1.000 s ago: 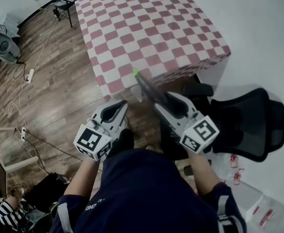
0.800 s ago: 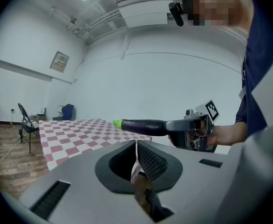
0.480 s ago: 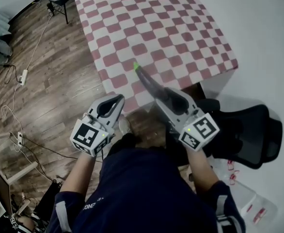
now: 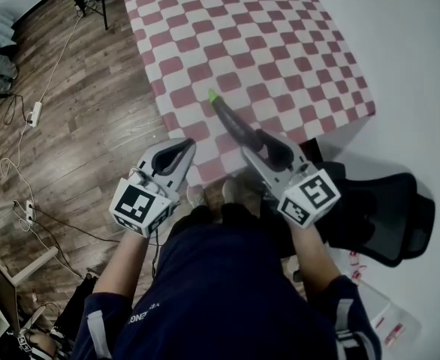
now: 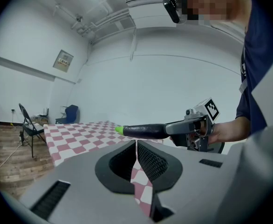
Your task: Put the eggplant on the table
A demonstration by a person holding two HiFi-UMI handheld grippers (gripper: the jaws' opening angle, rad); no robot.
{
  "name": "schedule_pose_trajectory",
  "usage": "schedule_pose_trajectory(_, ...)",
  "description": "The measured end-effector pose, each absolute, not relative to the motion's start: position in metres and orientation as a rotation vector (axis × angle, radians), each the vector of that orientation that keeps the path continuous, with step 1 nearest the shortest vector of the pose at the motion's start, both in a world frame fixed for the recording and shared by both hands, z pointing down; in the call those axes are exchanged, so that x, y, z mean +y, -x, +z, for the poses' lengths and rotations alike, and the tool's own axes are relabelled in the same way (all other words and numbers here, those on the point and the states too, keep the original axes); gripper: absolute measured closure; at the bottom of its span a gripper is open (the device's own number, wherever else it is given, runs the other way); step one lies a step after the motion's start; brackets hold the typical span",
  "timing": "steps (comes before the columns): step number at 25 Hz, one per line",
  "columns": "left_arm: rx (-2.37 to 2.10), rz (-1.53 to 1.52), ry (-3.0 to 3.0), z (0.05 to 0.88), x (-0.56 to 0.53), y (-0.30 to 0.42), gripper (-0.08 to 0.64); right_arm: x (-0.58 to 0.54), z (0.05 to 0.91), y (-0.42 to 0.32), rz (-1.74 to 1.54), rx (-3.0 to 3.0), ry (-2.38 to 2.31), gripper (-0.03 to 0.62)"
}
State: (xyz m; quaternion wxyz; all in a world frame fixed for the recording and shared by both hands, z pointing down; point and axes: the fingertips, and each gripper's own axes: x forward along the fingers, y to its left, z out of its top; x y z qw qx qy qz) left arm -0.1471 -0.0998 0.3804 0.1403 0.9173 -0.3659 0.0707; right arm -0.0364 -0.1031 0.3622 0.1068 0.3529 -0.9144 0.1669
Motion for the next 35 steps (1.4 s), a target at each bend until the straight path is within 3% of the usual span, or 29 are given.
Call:
schedule_pose_trajectory(12,-1.125,0.253,-2.56,0.4,-0.137,0.147,0.528,-0.161,0.387,0.037,0.531,-2.687,-0.928,0.397)
schedule_pose_trajectory(35,-1.23,0.391,-2.364,0.459,-0.232,0.067,0.528,-0.277,0.525,-0.031,0.581,-2.522,-0.677,0.397)
